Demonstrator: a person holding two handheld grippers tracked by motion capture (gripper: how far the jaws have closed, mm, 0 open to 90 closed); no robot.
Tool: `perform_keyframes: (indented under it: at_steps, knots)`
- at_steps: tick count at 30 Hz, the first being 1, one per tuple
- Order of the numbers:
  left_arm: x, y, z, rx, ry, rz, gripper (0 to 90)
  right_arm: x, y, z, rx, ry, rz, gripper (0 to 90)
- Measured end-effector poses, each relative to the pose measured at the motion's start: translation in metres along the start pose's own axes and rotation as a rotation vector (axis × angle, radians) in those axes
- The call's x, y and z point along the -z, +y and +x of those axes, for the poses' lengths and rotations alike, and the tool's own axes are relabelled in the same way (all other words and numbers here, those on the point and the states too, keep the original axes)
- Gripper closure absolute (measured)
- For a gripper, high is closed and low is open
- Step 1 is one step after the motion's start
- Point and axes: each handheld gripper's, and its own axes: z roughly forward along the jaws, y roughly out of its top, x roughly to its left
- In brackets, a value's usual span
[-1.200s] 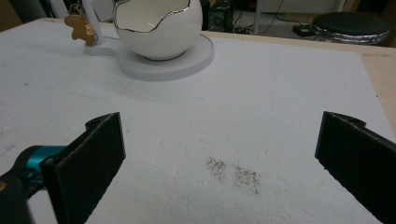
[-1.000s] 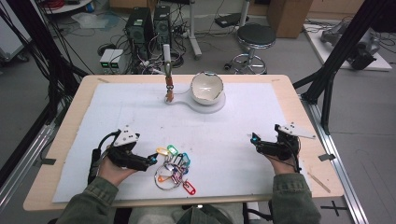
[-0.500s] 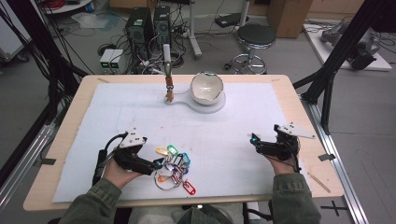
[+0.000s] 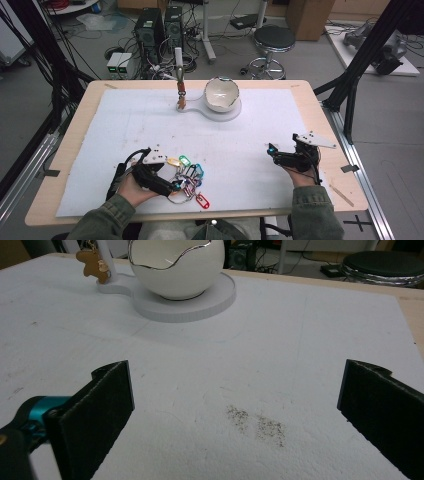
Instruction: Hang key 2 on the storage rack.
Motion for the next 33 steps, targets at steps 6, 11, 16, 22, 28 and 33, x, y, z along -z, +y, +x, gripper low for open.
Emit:
perform_keyframes:
  at_steps: [6,11,16,22,28,33]
  knots:
    - [-0.005,0.0,-0.004,-0.017,-0.014,0.031,1.7,-0.001,0.0,0.0,0.008,0.006,0.001,0.6]
    - [-0.009,0.0,-0.007,-0.038,-0.024,0.055,1.7,-0.001,0.0,0.0,0.008,0.004,0.0,0.6]
    - [-0.012,-0.001,-0.007,-0.042,-0.031,0.071,3.0,-0.001,0.0,0.0,0.001,0.003,0.002,0.6]
    - [-0.014,-0.002,-0.008,-0.059,-0.031,0.094,12.0,-0.001,0.0,0.0,0.0,0.002,0.002,0.6]
    - [-0.016,-0.003,-0.012,-0.082,-0.051,0.114,23.9,-0.002,0.0,0.0,0.001,0.009,0.005,0.6]
    - [-0.018,-0.004,-0.016,-0.119,-0.075,0.138,34.6,-0.002,0.0,0.0,-0.001,0.008,0.007,0.6]
